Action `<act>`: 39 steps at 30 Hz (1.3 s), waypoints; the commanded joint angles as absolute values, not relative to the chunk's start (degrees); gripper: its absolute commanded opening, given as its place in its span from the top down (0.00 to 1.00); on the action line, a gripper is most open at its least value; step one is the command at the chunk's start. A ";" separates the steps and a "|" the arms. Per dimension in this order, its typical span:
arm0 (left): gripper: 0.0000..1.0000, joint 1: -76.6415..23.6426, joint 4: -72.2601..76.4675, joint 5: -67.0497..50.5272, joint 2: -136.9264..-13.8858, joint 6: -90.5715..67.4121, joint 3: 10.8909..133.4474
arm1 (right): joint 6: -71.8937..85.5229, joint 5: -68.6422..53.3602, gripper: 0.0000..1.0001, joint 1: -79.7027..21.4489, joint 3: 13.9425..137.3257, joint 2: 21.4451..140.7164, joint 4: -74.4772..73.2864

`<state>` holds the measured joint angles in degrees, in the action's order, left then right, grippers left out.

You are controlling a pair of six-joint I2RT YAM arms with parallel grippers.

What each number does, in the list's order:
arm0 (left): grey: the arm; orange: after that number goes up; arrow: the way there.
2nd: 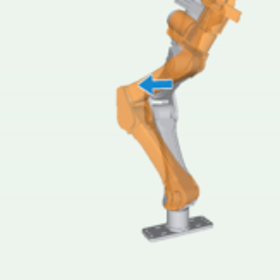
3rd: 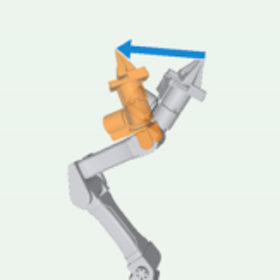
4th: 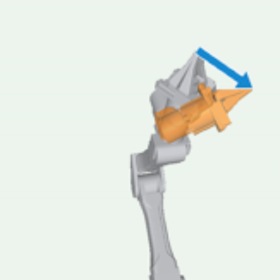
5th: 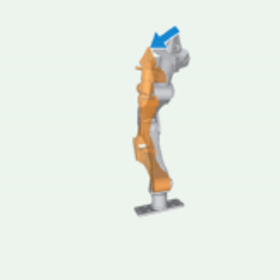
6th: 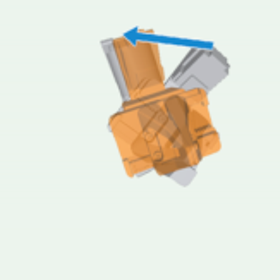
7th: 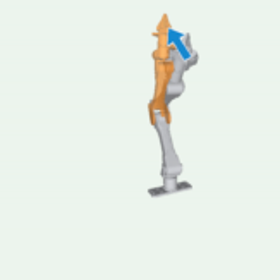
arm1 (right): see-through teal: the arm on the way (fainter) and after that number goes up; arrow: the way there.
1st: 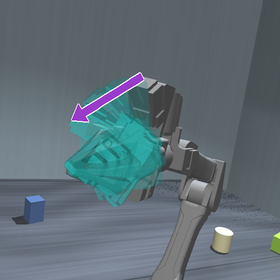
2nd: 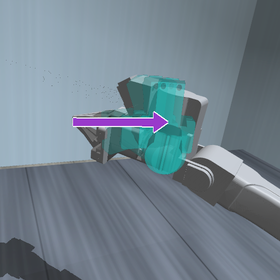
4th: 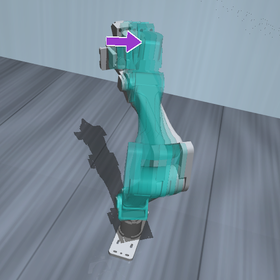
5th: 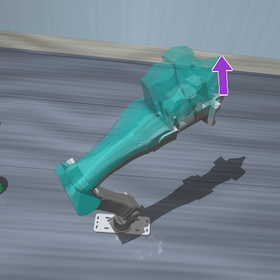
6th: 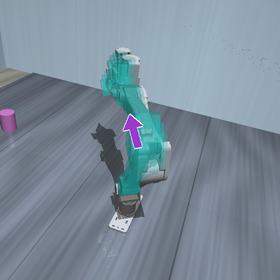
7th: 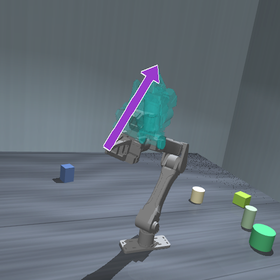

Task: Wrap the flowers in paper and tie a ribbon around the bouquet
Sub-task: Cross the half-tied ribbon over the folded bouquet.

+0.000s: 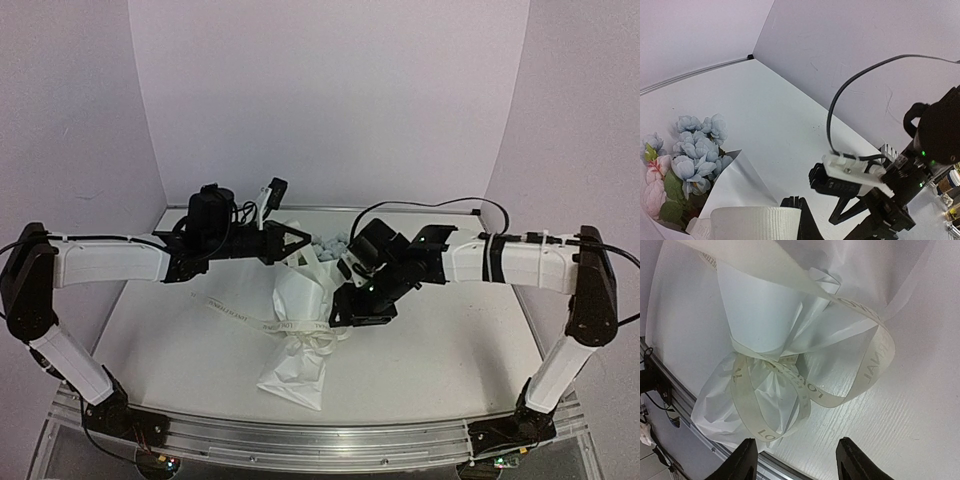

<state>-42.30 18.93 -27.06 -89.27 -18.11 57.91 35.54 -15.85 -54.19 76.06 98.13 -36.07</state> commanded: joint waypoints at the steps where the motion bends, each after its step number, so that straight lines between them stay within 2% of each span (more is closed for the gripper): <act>1: 1.00 -41.85 17.12 -26.59 -84.63 -16.99 57.55 | 35.11 -11.30 0.47 -56.35 77.43 100.58 -32.79; 13: 1.00 -41.85 14.84 -26.34 -81.11 -16.97 55.24 | 39.98 -5.51 0.60 -59.91 75.48 104.38 -30.45; 17: 1.00 -41.84 14.05 -25.71 -80.09 -17.45 54.38 | 40.16 -4.59 0.76 -60.03 74.85 103.30 -29.98; 20: 1.00 -41.84 11.78 -25.27 -78.70 -17.74 53.79 | 40.16 -4.29 0.96 -60.10 74.62 102.00 -29.98; 21: 1.00 -41.84 10.68 -25.08 -78.04 -17.81 53.63 | 40.13 -4.18 0.99 -60.12 74.62 101.40 -30.03; 33: 1.00 -41.84 -6.84 -20.18 -66.17 -18.68 47.38 | 33.26 1.92 1.00 -60.22 79.83 97.64 -36.82; 39: 1.00 -42.60 -9.38 -24.51 -59.67 -17.39 43.58 | 29.43 1.41 1.00 -58.65 85.12 100.12 -39.60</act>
<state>-42.17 -7.24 -21.97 -63.97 -18.26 45.07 33.09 -0.08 -59.75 80.44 99.74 -37.05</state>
